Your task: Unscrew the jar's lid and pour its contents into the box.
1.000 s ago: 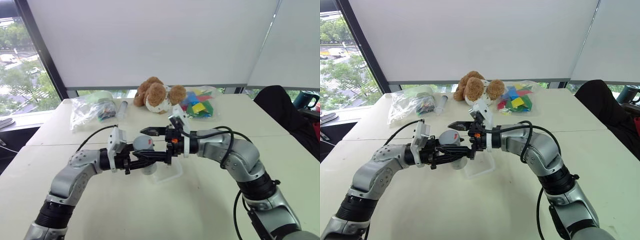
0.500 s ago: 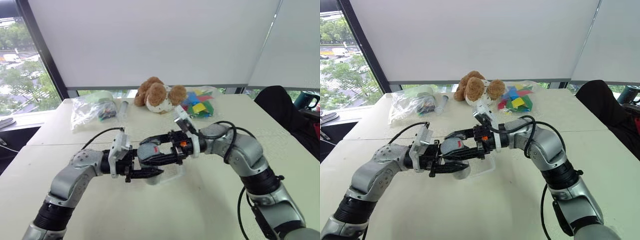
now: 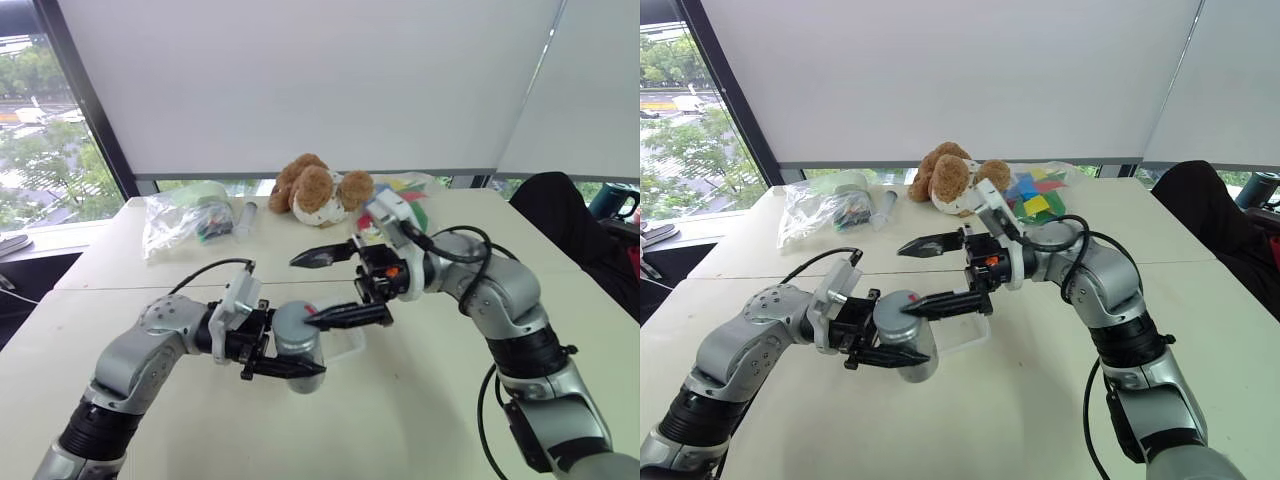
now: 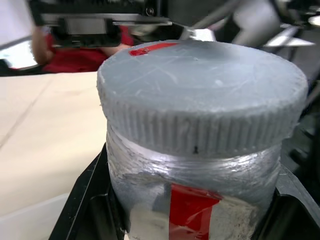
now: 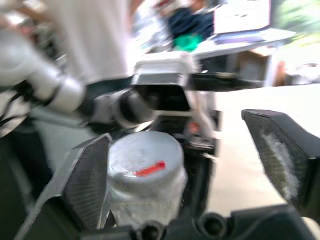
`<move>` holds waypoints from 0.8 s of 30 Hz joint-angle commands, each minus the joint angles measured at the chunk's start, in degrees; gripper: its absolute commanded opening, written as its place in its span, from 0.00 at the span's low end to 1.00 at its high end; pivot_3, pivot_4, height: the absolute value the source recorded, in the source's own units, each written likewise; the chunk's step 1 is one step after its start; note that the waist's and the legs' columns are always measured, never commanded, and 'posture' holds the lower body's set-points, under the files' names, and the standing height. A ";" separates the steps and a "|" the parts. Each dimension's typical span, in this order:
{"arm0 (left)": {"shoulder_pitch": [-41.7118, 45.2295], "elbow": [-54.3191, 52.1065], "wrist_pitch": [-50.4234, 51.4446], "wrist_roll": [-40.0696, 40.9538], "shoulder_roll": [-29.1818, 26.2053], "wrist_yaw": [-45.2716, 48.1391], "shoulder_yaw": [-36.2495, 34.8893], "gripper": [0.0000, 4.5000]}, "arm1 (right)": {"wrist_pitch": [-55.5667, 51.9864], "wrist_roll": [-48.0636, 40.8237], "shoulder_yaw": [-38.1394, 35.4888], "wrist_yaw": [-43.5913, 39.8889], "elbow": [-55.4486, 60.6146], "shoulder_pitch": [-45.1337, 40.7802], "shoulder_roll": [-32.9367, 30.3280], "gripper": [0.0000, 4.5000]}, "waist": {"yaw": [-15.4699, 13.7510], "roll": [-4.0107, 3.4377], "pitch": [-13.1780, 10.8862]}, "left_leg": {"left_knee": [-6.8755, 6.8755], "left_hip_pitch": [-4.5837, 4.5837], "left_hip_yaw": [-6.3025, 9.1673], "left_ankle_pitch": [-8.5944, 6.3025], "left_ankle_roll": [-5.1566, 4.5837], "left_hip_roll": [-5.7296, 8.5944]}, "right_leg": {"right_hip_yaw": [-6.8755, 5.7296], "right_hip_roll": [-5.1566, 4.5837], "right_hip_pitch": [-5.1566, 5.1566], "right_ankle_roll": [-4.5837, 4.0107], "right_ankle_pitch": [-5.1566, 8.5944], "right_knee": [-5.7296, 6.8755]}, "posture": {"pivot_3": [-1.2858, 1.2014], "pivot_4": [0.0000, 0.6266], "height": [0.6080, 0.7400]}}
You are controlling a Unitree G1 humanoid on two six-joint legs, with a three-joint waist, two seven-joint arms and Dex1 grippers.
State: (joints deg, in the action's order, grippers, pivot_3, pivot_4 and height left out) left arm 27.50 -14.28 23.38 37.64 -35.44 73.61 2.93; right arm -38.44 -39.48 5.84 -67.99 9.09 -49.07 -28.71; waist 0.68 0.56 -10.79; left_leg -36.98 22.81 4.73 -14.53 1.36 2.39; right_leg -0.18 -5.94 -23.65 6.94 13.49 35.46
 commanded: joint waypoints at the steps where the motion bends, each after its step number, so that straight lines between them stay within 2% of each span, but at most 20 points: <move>1: -0.35 0.54 -2.32 -2.08 0.52 -2.89 -1.66 0.48 | -0.04 0.56 -1.90 4.84 4.87 1.41 -0.32 0.98 | 0.09 0.00 0.00 | 0.01 0.00 0.00 0.00 0.00 0.00 | 0.00 0.00 -0.01 0.00 0.00 0.00 | 0.52 0.24 1.00; 9: 0.32 2.32 -4.61 -5.49 2.92 -7.44 -1.02 0.48 | -2.84 3.54 2.89 15.08 9.39 2.51 4.35 0.98 | 0.09 -0.01 0.00 | 0.02 0.01 -0.02 0.01 0.02 0.01 | 0.02 0.04 -0.06 -0.03 -0.02 0.03 | 0.52 0.24 1.00; 17: 0.47 1.88 -4.67 -5.95 3.51 -7.82 -0.26 0.48 | -0.09 7.13 5.15 16.12 5.74 1.16 6.23 0.98 | 0.09 -0.01 -0.01 | 0.00 0.03 -0.02 0.02 0.04 0.03 | 0.02 0.04 -0.05 -0.04 -0.03 0.03 | 0.52 0.24 1.00; 24: -0.09 0.92 -4.23 -5.13 3.05 -7.30 -0.58 0.48 | 1.86 8.15 3.87 14.69 2.07 0.46 5.72 0.98 | 0.13 -0.01 -0.01 | 0.00 0.03 -0.02 0.02 0.04 0.02 | 0.01 0.06 -0.06 -0.04 -0.03 0.04 | 0.52 0.24 1.00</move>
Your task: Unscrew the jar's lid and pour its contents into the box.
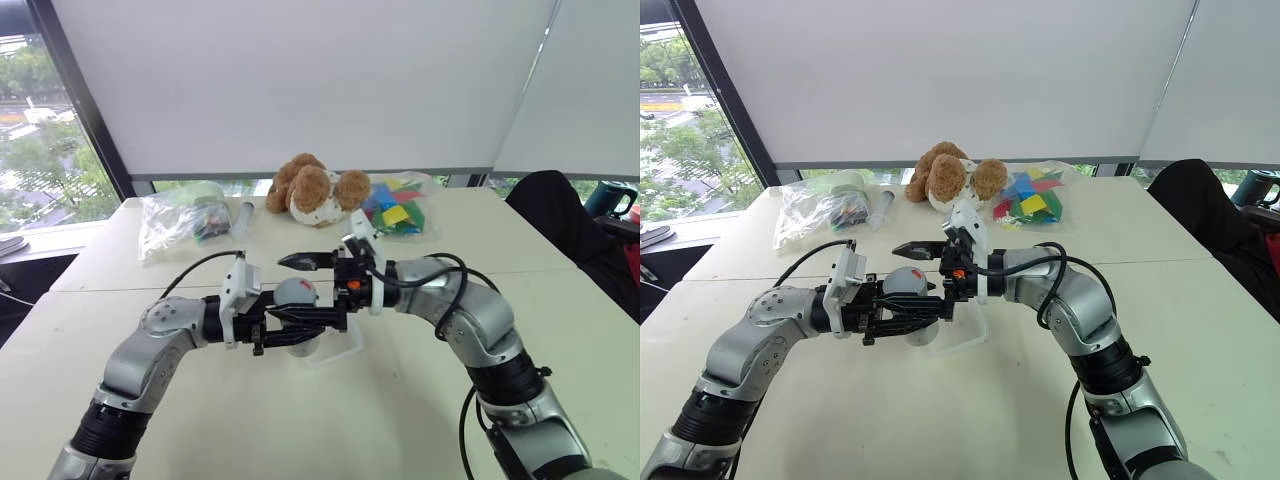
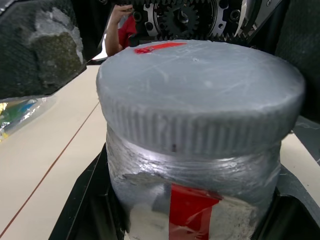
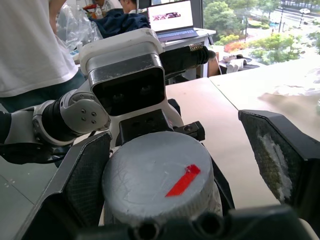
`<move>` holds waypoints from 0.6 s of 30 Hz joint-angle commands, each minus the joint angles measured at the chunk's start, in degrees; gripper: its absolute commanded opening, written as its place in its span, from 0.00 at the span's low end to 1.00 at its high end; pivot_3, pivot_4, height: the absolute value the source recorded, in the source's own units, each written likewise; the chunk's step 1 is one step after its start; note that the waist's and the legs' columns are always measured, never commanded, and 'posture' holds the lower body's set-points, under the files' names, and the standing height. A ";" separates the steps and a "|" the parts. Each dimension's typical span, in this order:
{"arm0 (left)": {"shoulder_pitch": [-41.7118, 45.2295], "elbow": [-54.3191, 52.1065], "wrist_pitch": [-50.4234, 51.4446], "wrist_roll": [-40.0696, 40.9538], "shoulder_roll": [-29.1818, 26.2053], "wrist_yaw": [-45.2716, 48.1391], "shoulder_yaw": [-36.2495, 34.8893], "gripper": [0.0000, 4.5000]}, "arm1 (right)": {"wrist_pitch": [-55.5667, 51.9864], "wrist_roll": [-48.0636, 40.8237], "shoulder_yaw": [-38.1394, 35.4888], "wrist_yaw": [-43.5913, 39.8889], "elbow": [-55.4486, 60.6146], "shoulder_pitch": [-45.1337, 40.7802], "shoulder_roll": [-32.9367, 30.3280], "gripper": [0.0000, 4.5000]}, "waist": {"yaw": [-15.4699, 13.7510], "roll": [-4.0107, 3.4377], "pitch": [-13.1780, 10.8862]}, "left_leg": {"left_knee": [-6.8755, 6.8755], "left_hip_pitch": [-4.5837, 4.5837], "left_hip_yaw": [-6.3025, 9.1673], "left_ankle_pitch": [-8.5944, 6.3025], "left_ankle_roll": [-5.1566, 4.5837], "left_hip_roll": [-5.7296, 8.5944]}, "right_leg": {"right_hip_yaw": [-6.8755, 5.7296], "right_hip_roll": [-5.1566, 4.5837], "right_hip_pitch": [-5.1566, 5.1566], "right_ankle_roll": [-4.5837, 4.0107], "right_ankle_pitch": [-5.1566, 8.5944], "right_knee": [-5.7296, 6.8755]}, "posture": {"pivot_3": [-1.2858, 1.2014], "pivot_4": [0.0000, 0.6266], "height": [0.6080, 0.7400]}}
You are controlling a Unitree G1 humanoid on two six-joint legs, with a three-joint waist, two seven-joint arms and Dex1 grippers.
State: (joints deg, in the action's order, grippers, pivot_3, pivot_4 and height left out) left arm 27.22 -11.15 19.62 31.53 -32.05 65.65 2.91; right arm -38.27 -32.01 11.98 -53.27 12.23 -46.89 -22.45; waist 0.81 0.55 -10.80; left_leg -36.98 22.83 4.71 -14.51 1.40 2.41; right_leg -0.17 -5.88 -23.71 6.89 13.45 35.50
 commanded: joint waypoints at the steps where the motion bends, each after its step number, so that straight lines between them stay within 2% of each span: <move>1: 0.06 -2.24 -0.49 0.98 -0.48 0.83 -0.57 0.48 | 1.77 0.67 -2.61 -0.32 -1.55 -1.69 -0.92 0.98 | 0.00 0.00 0.00 | 0.00 0.00 0.00 0.00 0.00 0.00 | 0.00 0.00 0.00 0.00 0.00 0.00 | 0.52 0.24 1.00; 18: -0.24 -1.95 -0.62 0.95 -1.05 0.85 -0.83 0.48 | 1.78 -2.67 -7.48 -5.65 -1.77 3.67 -9.16 0.98 | -0.09 -0.01 -0.01 | -0.01 0.00 -0.01 0.00 0.00 0.00 | 0.00 0.00 0.01 0.00 0.00 -0.01 | 0.52 0.24 1.00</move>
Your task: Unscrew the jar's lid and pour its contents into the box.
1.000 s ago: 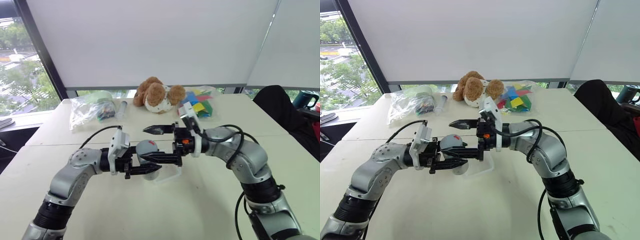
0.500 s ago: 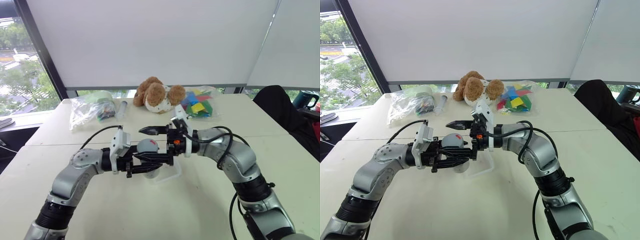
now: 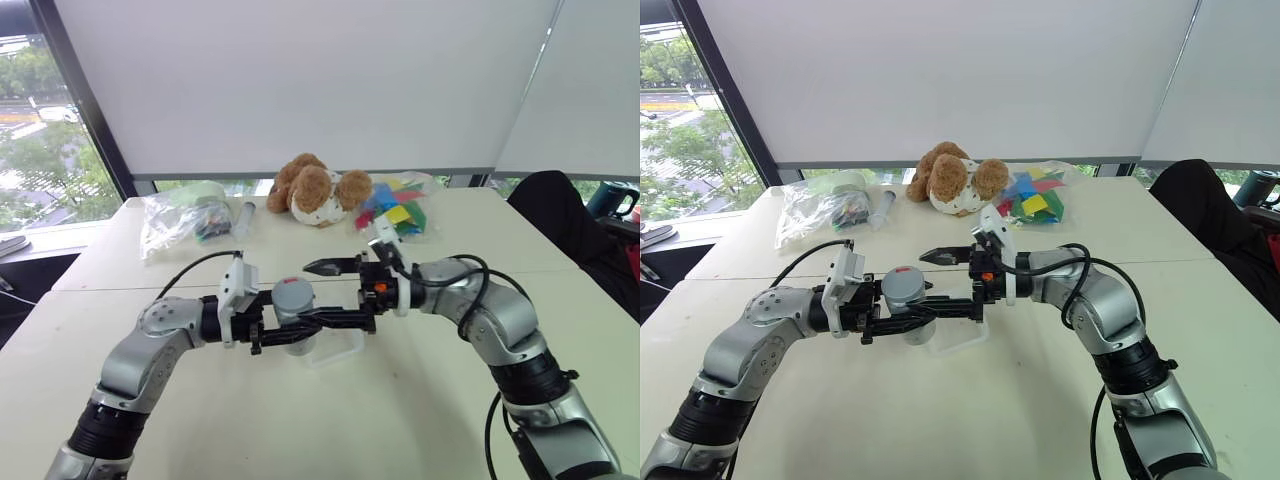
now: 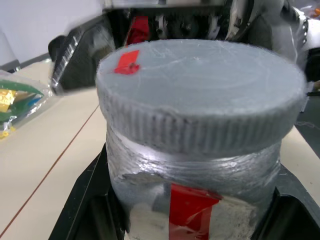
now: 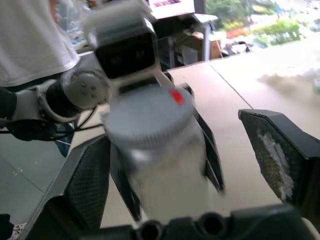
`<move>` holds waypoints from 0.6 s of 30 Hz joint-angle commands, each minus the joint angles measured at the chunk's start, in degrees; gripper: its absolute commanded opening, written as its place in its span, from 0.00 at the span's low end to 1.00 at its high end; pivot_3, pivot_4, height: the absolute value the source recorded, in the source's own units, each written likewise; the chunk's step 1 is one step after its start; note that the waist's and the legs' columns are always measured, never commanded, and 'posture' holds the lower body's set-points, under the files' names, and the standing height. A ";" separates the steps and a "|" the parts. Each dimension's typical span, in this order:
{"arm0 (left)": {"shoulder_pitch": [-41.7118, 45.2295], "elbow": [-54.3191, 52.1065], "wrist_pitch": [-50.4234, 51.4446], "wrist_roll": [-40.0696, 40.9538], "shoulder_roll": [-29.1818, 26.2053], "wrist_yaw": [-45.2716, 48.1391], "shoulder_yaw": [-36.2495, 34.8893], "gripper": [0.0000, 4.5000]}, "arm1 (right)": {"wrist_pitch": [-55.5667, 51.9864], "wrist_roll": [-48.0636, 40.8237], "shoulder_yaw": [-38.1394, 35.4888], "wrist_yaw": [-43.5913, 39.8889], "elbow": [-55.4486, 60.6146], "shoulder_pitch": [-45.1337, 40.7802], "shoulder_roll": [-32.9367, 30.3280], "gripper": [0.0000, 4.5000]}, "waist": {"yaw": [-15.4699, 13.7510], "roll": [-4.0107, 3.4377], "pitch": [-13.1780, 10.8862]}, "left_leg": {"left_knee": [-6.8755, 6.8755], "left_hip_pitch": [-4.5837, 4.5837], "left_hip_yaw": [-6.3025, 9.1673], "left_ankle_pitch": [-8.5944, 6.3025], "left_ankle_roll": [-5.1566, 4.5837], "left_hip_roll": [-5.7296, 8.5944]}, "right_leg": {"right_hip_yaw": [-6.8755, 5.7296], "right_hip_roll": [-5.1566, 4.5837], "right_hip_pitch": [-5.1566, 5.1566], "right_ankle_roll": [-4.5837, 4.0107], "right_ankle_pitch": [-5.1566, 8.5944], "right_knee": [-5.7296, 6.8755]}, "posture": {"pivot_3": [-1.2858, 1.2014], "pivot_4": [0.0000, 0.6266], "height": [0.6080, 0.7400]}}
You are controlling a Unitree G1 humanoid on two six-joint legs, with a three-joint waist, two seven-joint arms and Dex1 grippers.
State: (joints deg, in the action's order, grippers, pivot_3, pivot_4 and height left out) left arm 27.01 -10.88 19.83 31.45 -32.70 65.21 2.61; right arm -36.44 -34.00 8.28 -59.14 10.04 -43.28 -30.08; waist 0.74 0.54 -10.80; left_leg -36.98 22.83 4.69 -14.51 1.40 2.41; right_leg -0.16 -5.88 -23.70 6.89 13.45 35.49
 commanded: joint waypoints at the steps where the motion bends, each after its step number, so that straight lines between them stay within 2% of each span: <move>1: -0.10 -2.22 -0.86 1.04 -0.45 1.31 -0.57 0.48 | -0.38 -1.38 -4.23 -0.17 0.87 0.46 -1.94 0.98 | -0.02 0.00 0.00 | 0.00 0.00 -0.01 0.00 0.00 0.00 | 0.00 0.00 0.00 0.00 0.00 0.00 | 0.52 0.24 1.00; 7: -0.21 -2.04 -0.91 0.58 -0.56 1.42 -0.68 0.48 | -4.53 -8.65 -7.12 -3.27 4.86 1.36 -2.86 0.98 | 0.09 0.00 0.00 | 0.00 0.00 0.00 0.00 0.00 -0.02 | 0.00 0.00 0.00 0.00 0.00 0.00 | 0.52 0.24 1.00; 11: -0.02 -1.67 -0.91 0.20 -0.43 1.20 -0.42 0.48 | -6.57 -10.76 -5.66 -1.75 8.12 -0.11 -1.06 0.98 | 0.02 0.00 0.00 | 0.01 0.00 0.01 0.00 0.00 -0.06 | 0.00 0.01 0.00 0.00 0.00 0.01 | 0.52 0.24 1.00; 18: 0.14 -1.71 -0.15 0.25 -0.28 0.83 0.07 0.48 | -4.51 -3.10 1.13 5.06 7.69 -3.12 4.10 0.98 | 0.01 0.00 0.00 | -0.01 -0.01 0.00 0.00 0.00 -0.04 | 0.00 0.01 0.00 -0.03 -0.02 0.00 | 0.52 0.24 1.00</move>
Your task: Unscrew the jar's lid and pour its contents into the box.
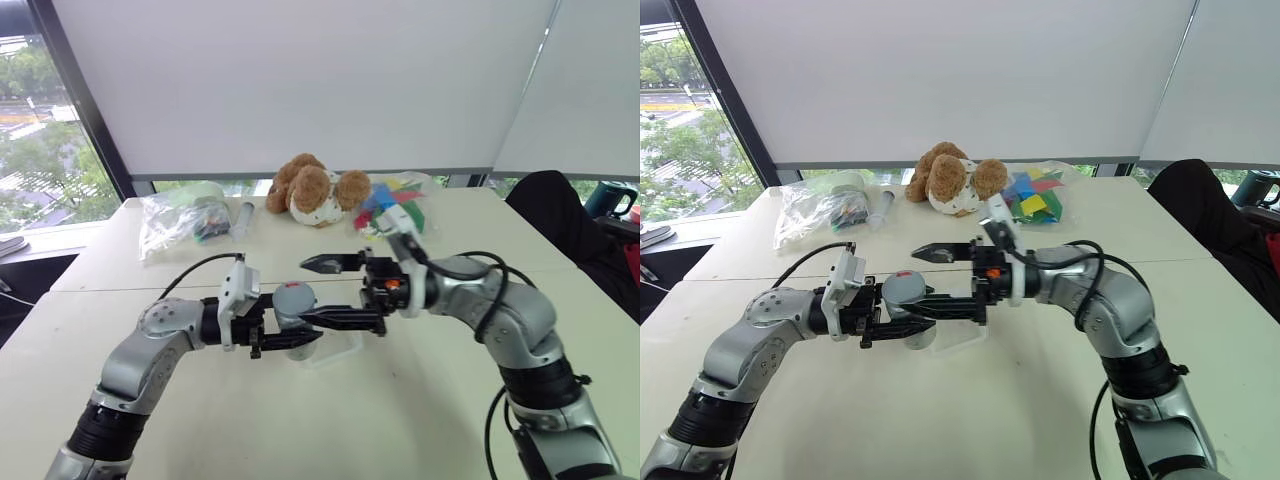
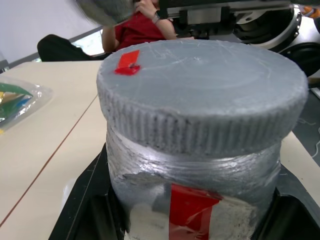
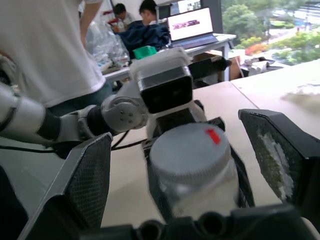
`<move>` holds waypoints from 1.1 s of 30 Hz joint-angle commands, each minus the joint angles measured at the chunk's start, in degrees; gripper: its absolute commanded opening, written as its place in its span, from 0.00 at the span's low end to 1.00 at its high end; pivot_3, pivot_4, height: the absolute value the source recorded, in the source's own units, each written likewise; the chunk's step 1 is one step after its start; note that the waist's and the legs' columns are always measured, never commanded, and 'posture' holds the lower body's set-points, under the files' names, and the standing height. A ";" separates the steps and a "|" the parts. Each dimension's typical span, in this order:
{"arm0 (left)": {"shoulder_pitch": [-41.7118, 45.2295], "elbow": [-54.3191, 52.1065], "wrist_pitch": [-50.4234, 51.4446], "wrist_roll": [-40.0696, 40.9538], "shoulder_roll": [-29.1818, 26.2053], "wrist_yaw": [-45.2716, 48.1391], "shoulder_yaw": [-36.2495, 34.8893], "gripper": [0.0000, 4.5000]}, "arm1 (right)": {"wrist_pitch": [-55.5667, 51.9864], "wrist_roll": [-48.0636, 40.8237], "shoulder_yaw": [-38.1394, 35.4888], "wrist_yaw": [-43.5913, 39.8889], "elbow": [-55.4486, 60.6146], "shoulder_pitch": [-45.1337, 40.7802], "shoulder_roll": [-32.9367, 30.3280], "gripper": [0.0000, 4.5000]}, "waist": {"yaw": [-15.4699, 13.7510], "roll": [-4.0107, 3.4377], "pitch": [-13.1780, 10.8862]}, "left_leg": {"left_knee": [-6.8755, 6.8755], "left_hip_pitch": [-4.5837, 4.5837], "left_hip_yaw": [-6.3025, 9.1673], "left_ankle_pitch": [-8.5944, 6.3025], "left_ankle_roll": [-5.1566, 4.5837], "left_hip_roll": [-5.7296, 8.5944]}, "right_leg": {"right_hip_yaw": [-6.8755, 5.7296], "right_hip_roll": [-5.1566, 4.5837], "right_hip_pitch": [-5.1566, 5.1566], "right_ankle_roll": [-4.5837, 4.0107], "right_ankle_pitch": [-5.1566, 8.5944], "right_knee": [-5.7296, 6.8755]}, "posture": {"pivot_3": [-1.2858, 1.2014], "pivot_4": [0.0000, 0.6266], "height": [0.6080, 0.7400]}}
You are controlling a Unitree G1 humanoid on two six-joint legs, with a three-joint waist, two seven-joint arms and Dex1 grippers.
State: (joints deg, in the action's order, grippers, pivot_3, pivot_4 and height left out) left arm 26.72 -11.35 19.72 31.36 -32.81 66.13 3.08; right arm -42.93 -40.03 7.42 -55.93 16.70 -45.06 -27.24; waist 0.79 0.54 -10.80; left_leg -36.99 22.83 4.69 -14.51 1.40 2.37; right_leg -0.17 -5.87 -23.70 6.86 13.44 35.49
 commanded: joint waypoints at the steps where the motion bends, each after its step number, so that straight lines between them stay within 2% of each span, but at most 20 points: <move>1: 0.43 -1.28 0.06 0.38 -0.16 -0.13 -0.33 0.48 | 2.54 3.85 2.66 2.23 0.61 -1.54 1.78 0.98 | -0.12 0.00 0.00 | 0.00 0.00 0.00 0.00 0.00 0.00 | 0.00 0.00 0.00 0.00 0.00 0.00 | 0.52 0.24 1.00; 7: 0.63 -1.24 0.37 0.51 -0.23 -0.22 -0.24 0.48 | 4.72 7.57 4.55 2.91 -2.26 -2.97 3.72 0.98 | -0.02 0.00 0.00 | -0.01 0.01 0.00 0.01 0.01 0.02 | 0.00 0.00 0.00 0.00 0.00 0.00 | 0.52 0.24 1.00; 13: -0.18 -2.17 0.77 0.63 -0.55 -0.62 -0.55 0.48 | 4.46 7.36 2.60 2.36 -4.40 -3.99 3.67 0.98 | 0.00 0.00 0.00 | 0.00 0.01 0.00 0.01 0.01 0.02 | 0.00 0.01 -0.01 0.00 -0.01 0.01 | 0.52 0.24 1.00; 25: -0.24 -2.36 0.87 0.85 -1.08 -0.84 -0.77 0.48 | 5.19 6.87 -0.25 -0.35 -6.33 -1.49 -0.25 0.98 | -0.02 0.00 0.00 | 0.00 0.01 0.00 0.01 0.01 0.02 | 0.00 0.01 -0.01 0.00 -0.01 0.01 | 0.52 0.24 1.00; 33: -0.22 -2.16 0.74 1.00 -1.28 -0.67 -0.83 0.48 | 5.07 4.17 -2.25 -5.85 -6.07 0.71 -4.62 0.98 | -0.07 0.00 0.00 | 0.00 0.01 -0.01 0.01 0.01 0.02 | 0.00 0.01 0.00 0.00 -0.01 0.01 | 0.52 0.24 1.00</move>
State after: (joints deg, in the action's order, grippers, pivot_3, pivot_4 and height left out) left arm 26.55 -11.45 20.98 31.44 -33.72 64.88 3.03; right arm -38.42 -34.28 7.33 -60.72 9.87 -44.43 -31.39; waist 0.73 0.54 -10.80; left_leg -37.00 22.83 4.68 -14.50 1.41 2.39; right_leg -0.17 -5.86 -23.70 6.86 13.43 35.50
